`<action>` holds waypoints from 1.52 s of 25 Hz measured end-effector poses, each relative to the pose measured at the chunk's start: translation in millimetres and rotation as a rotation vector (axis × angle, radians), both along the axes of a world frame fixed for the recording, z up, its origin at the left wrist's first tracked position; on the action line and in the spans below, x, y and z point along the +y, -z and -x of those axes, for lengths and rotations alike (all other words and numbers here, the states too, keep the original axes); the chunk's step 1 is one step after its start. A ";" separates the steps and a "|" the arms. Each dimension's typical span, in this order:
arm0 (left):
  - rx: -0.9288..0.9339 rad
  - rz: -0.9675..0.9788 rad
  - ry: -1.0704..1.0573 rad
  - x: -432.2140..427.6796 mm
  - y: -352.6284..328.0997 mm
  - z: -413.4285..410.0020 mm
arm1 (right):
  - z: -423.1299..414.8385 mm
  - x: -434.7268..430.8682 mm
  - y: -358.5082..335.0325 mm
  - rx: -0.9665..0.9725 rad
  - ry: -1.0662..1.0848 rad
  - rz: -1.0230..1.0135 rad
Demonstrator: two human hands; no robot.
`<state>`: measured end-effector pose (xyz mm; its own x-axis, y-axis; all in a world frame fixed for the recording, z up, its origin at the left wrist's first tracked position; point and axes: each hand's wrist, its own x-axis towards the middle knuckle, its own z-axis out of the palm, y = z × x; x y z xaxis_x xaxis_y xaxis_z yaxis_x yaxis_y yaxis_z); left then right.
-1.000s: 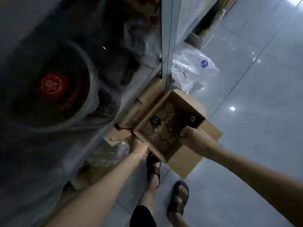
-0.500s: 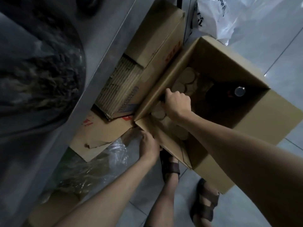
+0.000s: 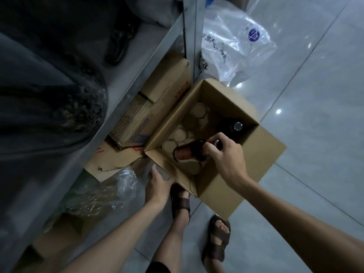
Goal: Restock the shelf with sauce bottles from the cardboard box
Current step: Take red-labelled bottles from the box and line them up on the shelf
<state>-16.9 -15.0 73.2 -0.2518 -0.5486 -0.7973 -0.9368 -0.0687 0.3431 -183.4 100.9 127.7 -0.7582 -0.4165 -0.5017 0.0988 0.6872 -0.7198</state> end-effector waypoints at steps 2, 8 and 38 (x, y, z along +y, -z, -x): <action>0.156 0.131 0.237 15.1 -49.2 2.2 | 3.7 15.2 -64.7 -0.012 -0.011 0.077; 0.496 0.347 0.385 29.1 -219.4 33.2 | 20.6 29.9 -282.9 0.042 -0.130 0.255; 1.108 0.928 -0.106 -35.5 -937.5 -337.7 | -329.6 -114.2 -925.4 -0.028 -0.980 0.920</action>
<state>320.8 -50.5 1010.6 -0.4177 -0.8044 0.4225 -0.1708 0.5262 0.8330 146.1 -13.3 1053.1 0.0505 -0.9693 0.2408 -0.1294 -0.2454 -0.9608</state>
